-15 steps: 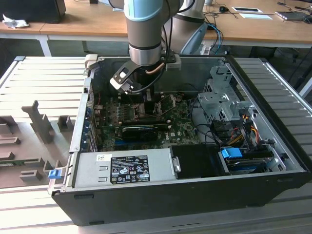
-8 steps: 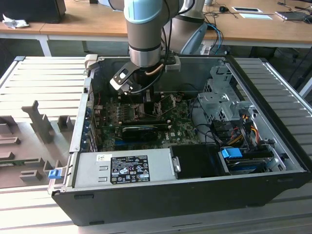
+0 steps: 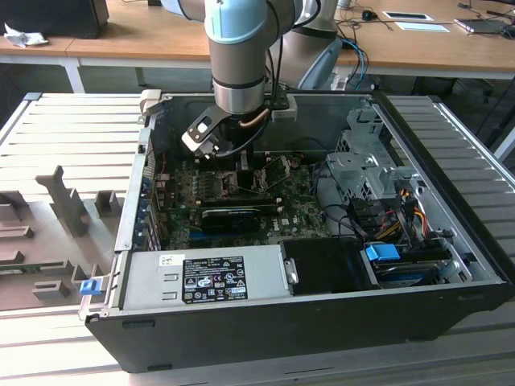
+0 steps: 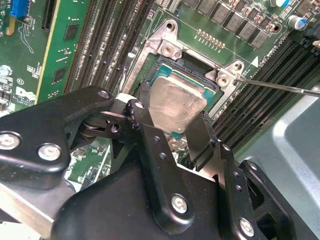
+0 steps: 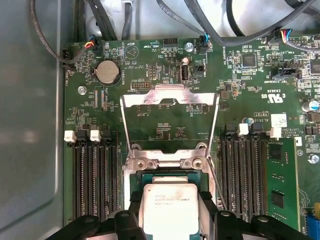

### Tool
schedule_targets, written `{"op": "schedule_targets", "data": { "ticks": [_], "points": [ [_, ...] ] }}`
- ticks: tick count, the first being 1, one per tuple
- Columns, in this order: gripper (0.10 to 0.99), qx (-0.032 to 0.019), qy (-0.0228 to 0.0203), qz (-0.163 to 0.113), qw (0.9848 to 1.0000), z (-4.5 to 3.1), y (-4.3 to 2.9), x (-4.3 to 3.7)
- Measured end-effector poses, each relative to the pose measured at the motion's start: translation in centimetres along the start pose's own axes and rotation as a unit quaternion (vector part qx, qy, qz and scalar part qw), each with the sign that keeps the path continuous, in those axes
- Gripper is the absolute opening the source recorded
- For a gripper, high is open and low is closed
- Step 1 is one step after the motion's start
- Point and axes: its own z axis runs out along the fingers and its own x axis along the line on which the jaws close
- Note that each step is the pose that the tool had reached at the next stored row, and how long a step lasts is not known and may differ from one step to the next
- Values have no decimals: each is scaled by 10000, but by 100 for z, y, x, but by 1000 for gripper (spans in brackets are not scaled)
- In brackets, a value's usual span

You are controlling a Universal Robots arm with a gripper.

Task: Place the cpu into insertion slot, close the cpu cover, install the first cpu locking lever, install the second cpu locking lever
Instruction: 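Place the cpu into insertion slot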

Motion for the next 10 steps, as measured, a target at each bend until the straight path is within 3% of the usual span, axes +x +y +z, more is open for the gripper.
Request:
{"op": "schedule_targets", "data": {
  "ticks": [6,7,10],
  "points": [
    [537,-1,1,0,10000,8,0,0],
    [604,-1,1,0,10000,9,-1,0],
    [604,-1,11,1,10000,14,-1,6]
  ]
}}
